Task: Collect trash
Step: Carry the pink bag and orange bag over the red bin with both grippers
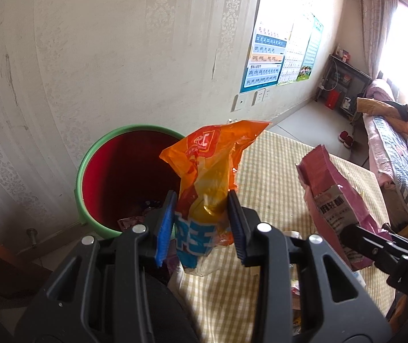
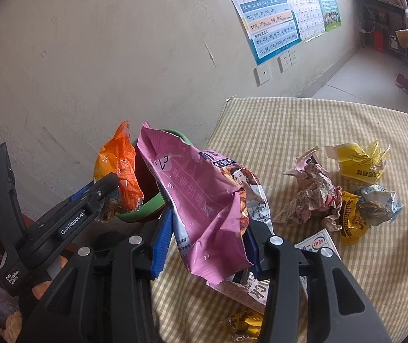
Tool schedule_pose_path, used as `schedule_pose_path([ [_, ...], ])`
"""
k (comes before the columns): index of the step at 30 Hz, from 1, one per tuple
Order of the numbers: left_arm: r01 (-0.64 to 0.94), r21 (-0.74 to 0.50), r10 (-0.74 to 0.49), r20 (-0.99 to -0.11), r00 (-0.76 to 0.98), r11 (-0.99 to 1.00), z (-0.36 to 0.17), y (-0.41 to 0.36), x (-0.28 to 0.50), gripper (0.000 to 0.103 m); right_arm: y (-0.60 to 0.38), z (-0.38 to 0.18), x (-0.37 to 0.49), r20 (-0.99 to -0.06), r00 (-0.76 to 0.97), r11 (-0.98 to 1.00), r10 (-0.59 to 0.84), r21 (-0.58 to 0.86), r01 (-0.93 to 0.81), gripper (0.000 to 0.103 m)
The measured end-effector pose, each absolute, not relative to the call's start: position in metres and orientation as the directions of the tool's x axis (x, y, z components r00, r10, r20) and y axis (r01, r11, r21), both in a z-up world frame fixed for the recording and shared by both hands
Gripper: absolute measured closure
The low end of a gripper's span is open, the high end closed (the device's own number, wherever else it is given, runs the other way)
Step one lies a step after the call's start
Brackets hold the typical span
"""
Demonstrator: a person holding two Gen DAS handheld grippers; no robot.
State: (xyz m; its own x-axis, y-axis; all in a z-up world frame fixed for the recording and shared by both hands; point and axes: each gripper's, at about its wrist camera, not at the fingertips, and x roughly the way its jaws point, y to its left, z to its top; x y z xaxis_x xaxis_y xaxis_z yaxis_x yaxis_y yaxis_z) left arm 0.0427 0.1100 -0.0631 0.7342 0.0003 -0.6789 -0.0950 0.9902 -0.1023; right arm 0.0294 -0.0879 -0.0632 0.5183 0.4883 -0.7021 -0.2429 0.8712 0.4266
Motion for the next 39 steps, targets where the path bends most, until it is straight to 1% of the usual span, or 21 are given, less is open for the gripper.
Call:
schedule_pose_path([
  [14, -0.178, -0.085, 0.072, -0.687, 0.724, 0.980, -0.065, 0.138, 0.051, 0.068, -0.061, -0.064, 0.052, -0.697, 0.500, 0.858, 0.513, 0.427, -0.286, 0.059],
  [27, -0.261, -0.036, 0.163, -0.696, 0.700, 0.965, -0.070, 0.169, 0.060, 0.067, -0.038, -0.072, 0.070, -0.713, 0.467, 0.852, 0.523, 0.429, -0.301, 0.059],
  [39, -0.300, -0.050, 0.178, -0.706, 0.686, 0.953, -0.073, 0.196, 0.074, 0.067, -0.009, -0.071, 0.090, -0.712, 0.453, 0.843, 0.537, 0.428, -0.326, 0.059],
])
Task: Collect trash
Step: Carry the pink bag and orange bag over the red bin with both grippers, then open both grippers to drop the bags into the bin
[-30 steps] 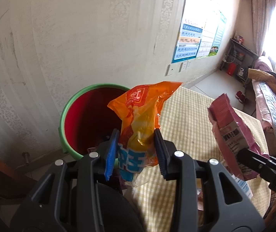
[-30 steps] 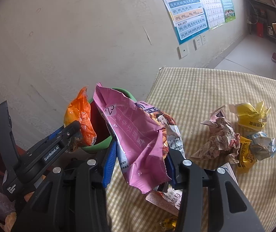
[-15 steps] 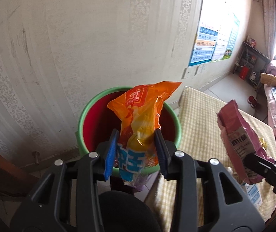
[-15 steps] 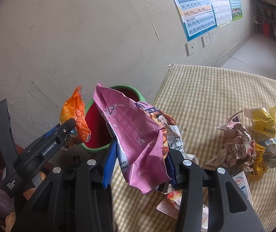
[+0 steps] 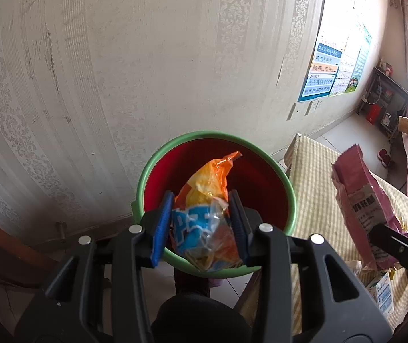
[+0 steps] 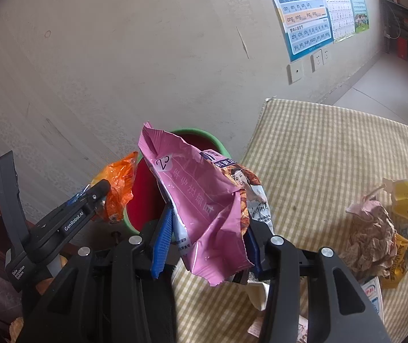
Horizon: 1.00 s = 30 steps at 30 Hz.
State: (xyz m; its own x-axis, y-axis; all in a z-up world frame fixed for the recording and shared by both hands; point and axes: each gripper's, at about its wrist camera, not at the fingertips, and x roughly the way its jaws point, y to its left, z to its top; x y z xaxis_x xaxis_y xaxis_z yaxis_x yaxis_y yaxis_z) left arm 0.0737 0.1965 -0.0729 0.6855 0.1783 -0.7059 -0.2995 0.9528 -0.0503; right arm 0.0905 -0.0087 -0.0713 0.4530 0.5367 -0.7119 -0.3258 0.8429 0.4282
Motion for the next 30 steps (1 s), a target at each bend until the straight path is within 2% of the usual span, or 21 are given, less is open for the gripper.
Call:
schedule_pose_path([
  [30, -0.329, -0.093, 0.151, -0.751, 0.643, 0.940, -0.098, 0.222, 0.106, 0.067, 0.051, -0.094, 0.158, -0.717, 0.373, 0.807, 0.588, 0.493, -0.326, 0.059],
])
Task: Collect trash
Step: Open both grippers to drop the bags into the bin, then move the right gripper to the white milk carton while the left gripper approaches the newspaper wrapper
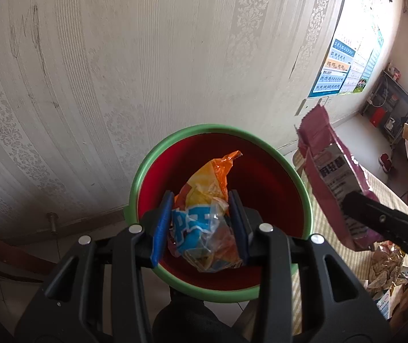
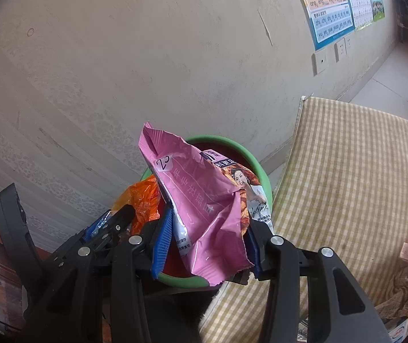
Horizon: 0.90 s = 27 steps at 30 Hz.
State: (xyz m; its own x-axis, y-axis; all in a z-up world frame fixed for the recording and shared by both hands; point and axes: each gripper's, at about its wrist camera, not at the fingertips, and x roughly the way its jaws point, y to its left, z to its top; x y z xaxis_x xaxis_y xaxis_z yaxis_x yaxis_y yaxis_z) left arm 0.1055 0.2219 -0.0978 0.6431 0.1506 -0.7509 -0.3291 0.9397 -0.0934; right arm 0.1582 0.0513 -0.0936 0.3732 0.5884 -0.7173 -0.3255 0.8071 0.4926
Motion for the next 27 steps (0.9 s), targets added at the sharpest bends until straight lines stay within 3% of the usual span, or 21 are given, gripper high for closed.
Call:
schedule_pose_path([
  [8, -0.329, -0.088, 0.151, -0.756, 0.636, 0.940, -0.101, 0.221, 0.112, 0.066, 0.059, -0.101, 0.164, -0.713, 0.357, 0.796, 0.604, 0.511, -0.326, 0.058],
  [12, -0.333, -0.094, 0.153, -0.751, 0.642, 0.938, -0.100, 0.222, 0.115, 0.041, 0.064, -0.101, 0.171, -0.708, 0.350, 0.788, 0.614, 0.522, -0.326, 0.045],
  [27, -0.279, -0.047, 0.155, -0.737, 0.658, 0.959, -0.090, 0.192, 0.088, 0.036, -0.010, -0.079, 0.115, -0.681, 0.462, 0.823, 0.568, 0.473, -0.314, 0.043],
])
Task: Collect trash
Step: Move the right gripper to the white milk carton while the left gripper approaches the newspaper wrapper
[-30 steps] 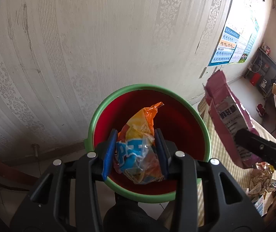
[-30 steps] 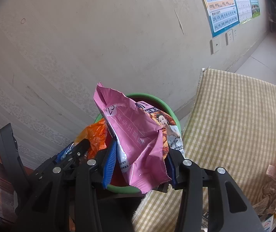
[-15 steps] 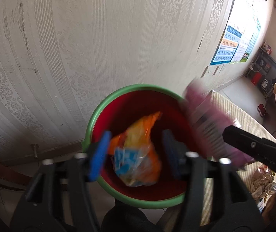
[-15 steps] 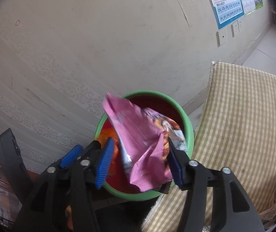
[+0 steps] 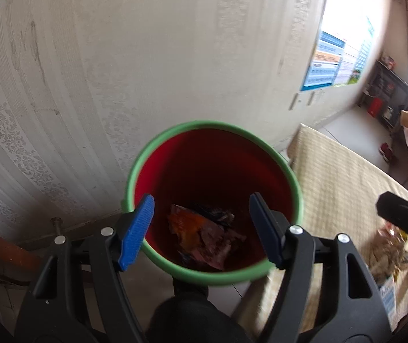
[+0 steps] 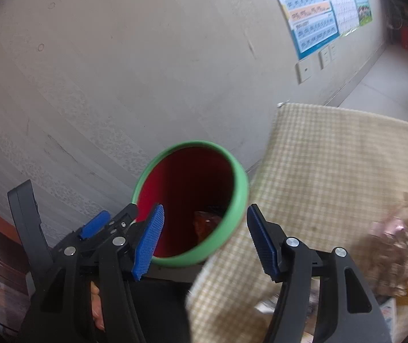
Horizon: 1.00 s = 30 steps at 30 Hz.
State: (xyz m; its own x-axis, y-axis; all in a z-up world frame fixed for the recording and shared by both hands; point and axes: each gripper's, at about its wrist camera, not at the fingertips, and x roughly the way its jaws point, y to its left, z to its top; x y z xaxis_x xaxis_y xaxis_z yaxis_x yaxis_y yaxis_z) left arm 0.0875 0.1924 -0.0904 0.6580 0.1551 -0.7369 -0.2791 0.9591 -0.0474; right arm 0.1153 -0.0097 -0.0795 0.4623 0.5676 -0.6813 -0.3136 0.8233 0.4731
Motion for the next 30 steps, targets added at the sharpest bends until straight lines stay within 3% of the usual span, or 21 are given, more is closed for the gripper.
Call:
schedule_pose_path([
  [8, -0.107, -0.097, 0.000, -0.740, 0.673, 0.990, -0.085, 0.126, 0.061, 0.036, -0.084, -0.072, 0.067, -0.721, 0.542, 0.902, 0.432, 0.334, -0.275, 0.043],
  [14, 0.043, -0.110, -0.113, -0.770, 0.628, 0.993, -0.096, 0.073, 0.055, 0.035, -0.131, -0.107, 0.032, -0.798, 0.508, 0.946, 0.324, 0.275, -0.173, 0.043],
  [22, 0.152, -0.079, -0.150, -0.832, 0.535, 0.985, -0.133, 0.030, 0.073, 0.035, -0.166, -0.159, -0.005, -0.872, 0.431, 0.973, 0.232, 0.217, -0.085, 0.043],
  [30, 0.190, -0.045, -0.127, -0.887, 0.444, 0.981, -0.169, 0.007, 0.081, 0.035, -0.170, -0.173, -0.010, -0.874, 0.413, 0.966, 0.256, 0.241, -0.090, 0.043],
])
